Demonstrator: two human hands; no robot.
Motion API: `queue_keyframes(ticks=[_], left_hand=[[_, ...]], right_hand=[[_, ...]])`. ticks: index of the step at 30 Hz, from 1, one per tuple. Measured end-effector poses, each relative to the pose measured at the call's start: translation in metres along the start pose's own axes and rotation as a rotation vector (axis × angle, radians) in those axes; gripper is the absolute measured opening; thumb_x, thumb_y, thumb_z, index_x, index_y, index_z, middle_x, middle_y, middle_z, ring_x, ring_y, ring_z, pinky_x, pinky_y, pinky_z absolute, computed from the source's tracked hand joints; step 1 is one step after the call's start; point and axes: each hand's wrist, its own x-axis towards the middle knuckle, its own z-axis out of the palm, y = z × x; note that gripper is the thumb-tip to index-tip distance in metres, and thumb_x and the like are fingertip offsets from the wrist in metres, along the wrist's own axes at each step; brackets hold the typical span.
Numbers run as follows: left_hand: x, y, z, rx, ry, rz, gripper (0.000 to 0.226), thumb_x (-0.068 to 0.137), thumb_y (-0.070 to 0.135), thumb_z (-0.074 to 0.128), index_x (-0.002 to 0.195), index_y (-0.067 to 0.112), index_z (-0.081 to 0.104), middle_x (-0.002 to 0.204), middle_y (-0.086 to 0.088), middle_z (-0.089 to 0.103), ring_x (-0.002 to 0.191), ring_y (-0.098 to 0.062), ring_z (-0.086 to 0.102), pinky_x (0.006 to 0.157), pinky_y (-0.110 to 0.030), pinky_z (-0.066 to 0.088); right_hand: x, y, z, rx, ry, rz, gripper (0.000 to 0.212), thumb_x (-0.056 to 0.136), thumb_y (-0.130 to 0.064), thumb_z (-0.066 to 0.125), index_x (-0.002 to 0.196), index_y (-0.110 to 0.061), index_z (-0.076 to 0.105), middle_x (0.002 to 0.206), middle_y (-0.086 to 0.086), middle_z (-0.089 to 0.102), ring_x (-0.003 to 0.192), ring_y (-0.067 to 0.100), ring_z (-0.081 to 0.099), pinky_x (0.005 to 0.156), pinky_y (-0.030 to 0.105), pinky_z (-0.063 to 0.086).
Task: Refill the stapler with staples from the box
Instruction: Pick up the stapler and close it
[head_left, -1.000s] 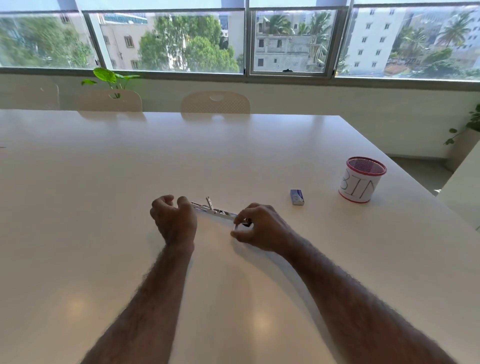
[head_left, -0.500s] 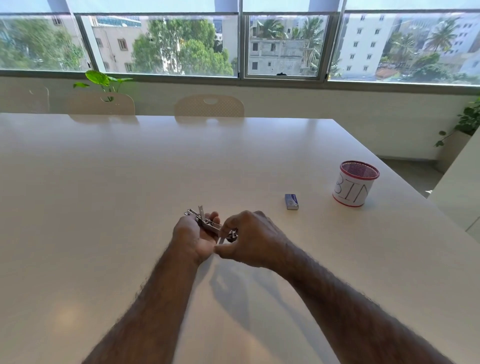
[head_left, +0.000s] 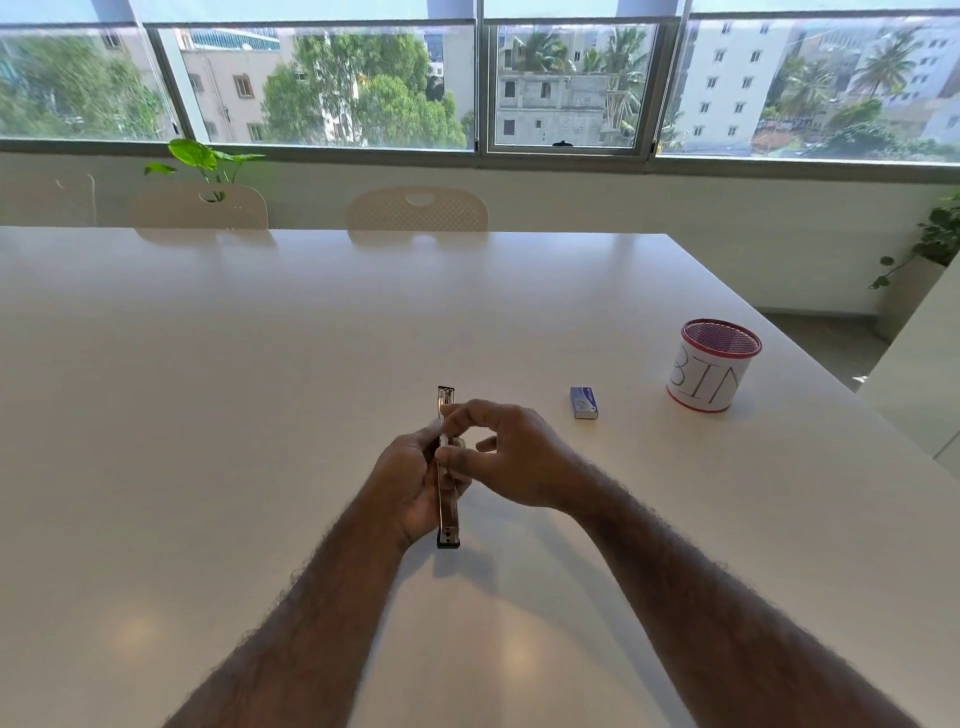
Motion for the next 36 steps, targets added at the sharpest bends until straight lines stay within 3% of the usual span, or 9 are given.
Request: queue_keyframes(ticks=[2, 8, 10, 13, 16, 20, 26, 33, 36], left_hand=[[0.001, -0.001, 0.001, 0.019, 0.010, 0.003, 0.025, 0.099, 0.010, 0.037, 0.099, 0.005, 0.061, 0.063, -0.001, 0.044, 0.050, -0.007, 0.044, 0.053, -0.020, 0.045], [-0.004, 0.002, 0.006, -0.001, -0.049, -0.013, 0.033, 0.099, 0.003, 0.029, 0.101, -0.002, 0.062, 0.075, -0.017, 0.069, 0.063, -0.022, 0.068, 0.050, -0.026, 0.056], [-0.004, 0.001, 0.008, -0.016, -0.043, -0.023, 0.032, 0.099, 0.003, 0.030, 0.105, 0.000, 0.061, 0.081, -0.016, 0.067, 0.062, -0.019, 0.065, 0.050, -0.024, 0.053], [-0.001, -0.003, 0.009, -0.049, 0.032, -0.066, 0.027, 0.101, 0.018, 0.037, 0.092, 0.003, 0.057, 0.064, -0.006, 0.051, 0.048, -0.013, 0.049, 0.042, -0.021, 0.042], [-0.001, -0.010, 0.009, -0.041, 0.036, -0.104, 0.033, 0.102, 0.025, 0.037, 0.096, 0.001, 0.058, 0.057, -0.004, 0.049, 0.046, -0.013, 0.049, 0.042, -0.021, 0.043], [-0.001, -0.014, 0.012, -0.021, 0.022, -0.122, 0.031, 0.101, 0.024, 0.039, 0.088, 0.004, 0.059, 0.057, -0.004, 0.051, 0.047, -0.013, 0.050, 0.043, -0.021, 0.042], [-0.002, -0.015, 0.012, 0.044, 0.028, -0.098, 0.030, 0.101, 0.022, 0.040, 0.097, 0.003, 0.062, 0.063, -0.004, 0.055, 0.053, -0.013, 0.048, 0.043, -0.022, 0.043], [-0.005, -0.016, 0.015, 0.097, 0.038, -0.072, 0.024, 0.102, 0.022, 0.038, 0.099, 0.008, 0.058, 0.065, -0.002, 0.052, 0.057, -0.011, 0.044, 0.043, -0.019, 0.040], [-0.006, -0.015, 0.017, 0.093, 0.010, -0.079, 0.022, 0.103, 0.022, 0.035, 0.102, 0.011, 0.054, 0.065, 0.002, 0.049, 0.058, -0.010, 0.041, 0.043, -0.018, 0.038]], right_hand=[[0.001, 0.002, 0.003, -0.011, 0.020, -0.025, 0.018, 0.083, -0.025, 0.074, 0.098, -0.017, 0.069, 0.105, -0.003, 0.072, 0.097, 0.009, 0.066, 0.090, 0.035, 0.054], [0.002, 0.003, 0.005, -0.011, -0.047, -0.075, 0.020, 0.080, -0.029, 0.078, 0.095, -0.018, 0.070, 0.093, -0.004, 0.074, 0.088, 0.008, 0.070, 0.084, 0.033, 0.057], [0.005, 0.007, 0.003, 0.059, -0.030, -0.053, 0.019, 0.080, -0.025, 0.078, 0.095, -0.018, 0.070, 0.091, -0.004, 0.074, 0.086, 0.007, 0.070, 0.084, 0.032, 0.058], [0.011, 0.016, -0.003, 0.183, 0.150, 0.041, 0.017, 0.081, -0.018, 0.077, 0.097, -0.020, 0.069, 0.084, -0.003, 0.075, 0.078, 0.009, 0.072, 0.080, 0.033, 0.059], [0.015, 0.030, -0.006, -0.008, 0.287, 0.063, 0.022, 0.082, -0.021, 0.075, 0.103, -0.022, 0.067, 0.074, -0.011, 0.071, 0.067, 0.000, 0.067, 0.065, 0.019, 0.053], [0.015, 0.039, -0.002, -0.031, 0.243, 0.104, 0.024, 0.076, -0.021, 0.081, 0.097, -0.020, 0.069, 0.074, -0.006, 0.072, 0.062, 0.002, 0.064, 0.058, 0.013, 0.049], [0.016, 0.036, -0.005, -0.175, 0.180, 0.064, 0.022, 0.075, -0.032, 0.081, 0.092, -0.024, 0.070, 0.082, -0.012, 0.066, 0.067, -0.001, 0.063, 0.057, 0.009, 0.045], [0.016, 0.028, -0.007, -0.293, 0.148, 0.064, 0.022, 0.076, -0.036, 0.081, 0.093, -0.023, 0.074, 0.088, -0.010, 0.070, 0.077, 0.004, 0.064, 0.071, 0.034, 0.058], [0.016, 0.023, -0.008, -0.406, 0.165, 0.059, 0.025, 0.076, -0.042, 0.079, 0.095, -0.027, 0.075, 0.094, -0.010, 0.073, 0.080, 0.007, 0.064, 0.068, 0.032, 0.055]])
